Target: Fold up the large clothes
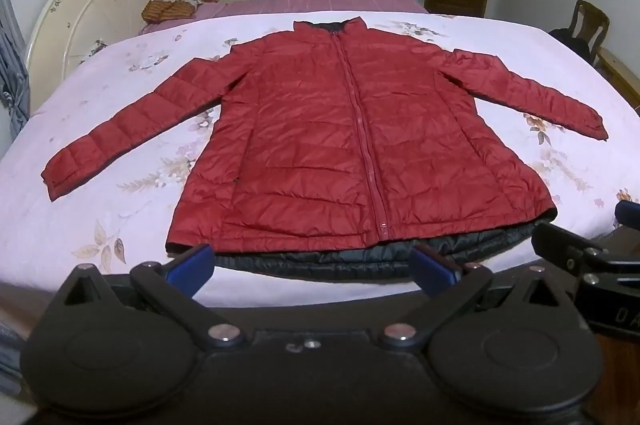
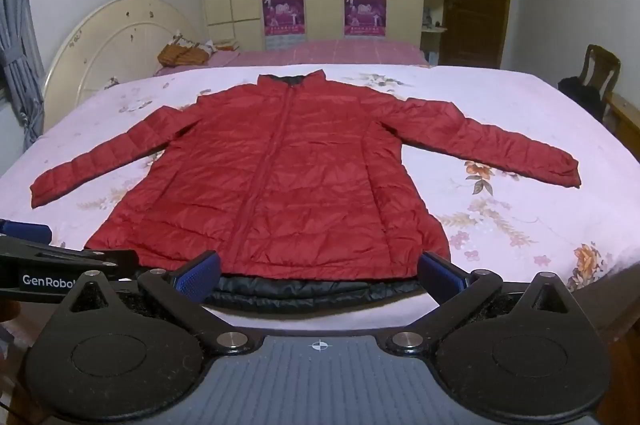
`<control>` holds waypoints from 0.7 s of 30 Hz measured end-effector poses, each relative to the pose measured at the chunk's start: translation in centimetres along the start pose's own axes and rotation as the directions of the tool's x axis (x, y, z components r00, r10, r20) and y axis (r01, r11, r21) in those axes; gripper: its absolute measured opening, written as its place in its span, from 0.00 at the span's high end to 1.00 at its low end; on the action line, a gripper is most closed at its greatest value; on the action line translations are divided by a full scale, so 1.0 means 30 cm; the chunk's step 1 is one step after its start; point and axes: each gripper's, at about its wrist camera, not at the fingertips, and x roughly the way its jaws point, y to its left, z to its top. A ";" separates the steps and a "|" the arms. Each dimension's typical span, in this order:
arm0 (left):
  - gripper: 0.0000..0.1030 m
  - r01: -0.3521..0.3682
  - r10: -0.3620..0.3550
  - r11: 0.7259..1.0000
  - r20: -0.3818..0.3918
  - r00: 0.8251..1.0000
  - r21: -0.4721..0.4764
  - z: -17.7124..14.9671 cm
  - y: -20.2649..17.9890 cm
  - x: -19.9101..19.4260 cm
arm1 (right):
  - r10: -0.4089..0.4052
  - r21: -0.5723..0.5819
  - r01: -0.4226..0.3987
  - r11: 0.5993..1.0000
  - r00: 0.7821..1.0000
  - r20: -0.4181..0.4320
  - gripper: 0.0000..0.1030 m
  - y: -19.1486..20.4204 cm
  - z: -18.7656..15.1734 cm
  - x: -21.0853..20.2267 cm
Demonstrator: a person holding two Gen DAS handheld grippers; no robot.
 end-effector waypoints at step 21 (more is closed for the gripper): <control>0.00 0.002 -0.002 1.000 0.012 1.000 -0.003 -0.021 -0.005 0.016 | 0.004 0.002 -0.004 1.000 1.000 0.002 0.00 0.011 0.001 0.016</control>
